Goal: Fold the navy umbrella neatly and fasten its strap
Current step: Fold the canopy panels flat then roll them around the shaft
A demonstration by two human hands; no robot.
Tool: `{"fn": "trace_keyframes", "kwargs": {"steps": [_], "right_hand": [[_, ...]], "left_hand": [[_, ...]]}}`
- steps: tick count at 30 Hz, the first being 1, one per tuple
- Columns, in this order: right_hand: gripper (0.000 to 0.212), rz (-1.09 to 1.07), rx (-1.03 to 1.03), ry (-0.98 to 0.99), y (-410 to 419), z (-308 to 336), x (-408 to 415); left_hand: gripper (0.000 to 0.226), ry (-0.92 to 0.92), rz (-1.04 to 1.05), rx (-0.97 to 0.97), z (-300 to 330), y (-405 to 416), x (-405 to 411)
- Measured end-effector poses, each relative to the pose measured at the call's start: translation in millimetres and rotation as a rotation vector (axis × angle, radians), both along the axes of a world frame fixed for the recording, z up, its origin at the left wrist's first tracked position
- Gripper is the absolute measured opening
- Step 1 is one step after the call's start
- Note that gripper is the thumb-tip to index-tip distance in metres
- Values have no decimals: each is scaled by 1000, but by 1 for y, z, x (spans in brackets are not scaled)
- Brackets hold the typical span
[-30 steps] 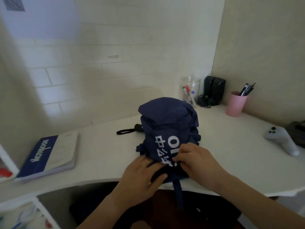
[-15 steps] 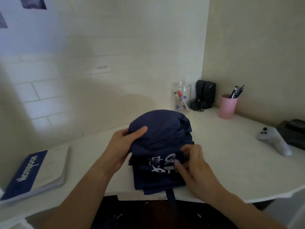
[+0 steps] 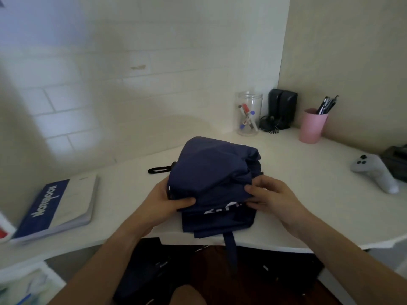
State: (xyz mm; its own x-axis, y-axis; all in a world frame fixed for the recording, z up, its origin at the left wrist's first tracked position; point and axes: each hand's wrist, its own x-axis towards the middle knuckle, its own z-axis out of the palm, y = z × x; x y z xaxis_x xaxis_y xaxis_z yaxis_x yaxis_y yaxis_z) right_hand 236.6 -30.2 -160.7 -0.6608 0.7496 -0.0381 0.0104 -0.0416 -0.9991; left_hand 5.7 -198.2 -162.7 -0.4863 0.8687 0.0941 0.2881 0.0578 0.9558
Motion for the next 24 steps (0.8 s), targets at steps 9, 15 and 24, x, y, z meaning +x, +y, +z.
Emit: {"fn": "trace_keyframes", "kwargs": {"steps": [9, 15, 24], "right_hand": [[22, -82, 134, -30, -3, -7, -8], [20, -162, 708, -300, 3, -25, 13], [48, -248, 842, -195, -3, -2, -2]], "left_hand": [[14, -7, -81, -89, -5, -5, 9], [11, 197, -69, -85, -14, -17, 9], [55, 136, -54, 47, -15, -23, 15]]}}
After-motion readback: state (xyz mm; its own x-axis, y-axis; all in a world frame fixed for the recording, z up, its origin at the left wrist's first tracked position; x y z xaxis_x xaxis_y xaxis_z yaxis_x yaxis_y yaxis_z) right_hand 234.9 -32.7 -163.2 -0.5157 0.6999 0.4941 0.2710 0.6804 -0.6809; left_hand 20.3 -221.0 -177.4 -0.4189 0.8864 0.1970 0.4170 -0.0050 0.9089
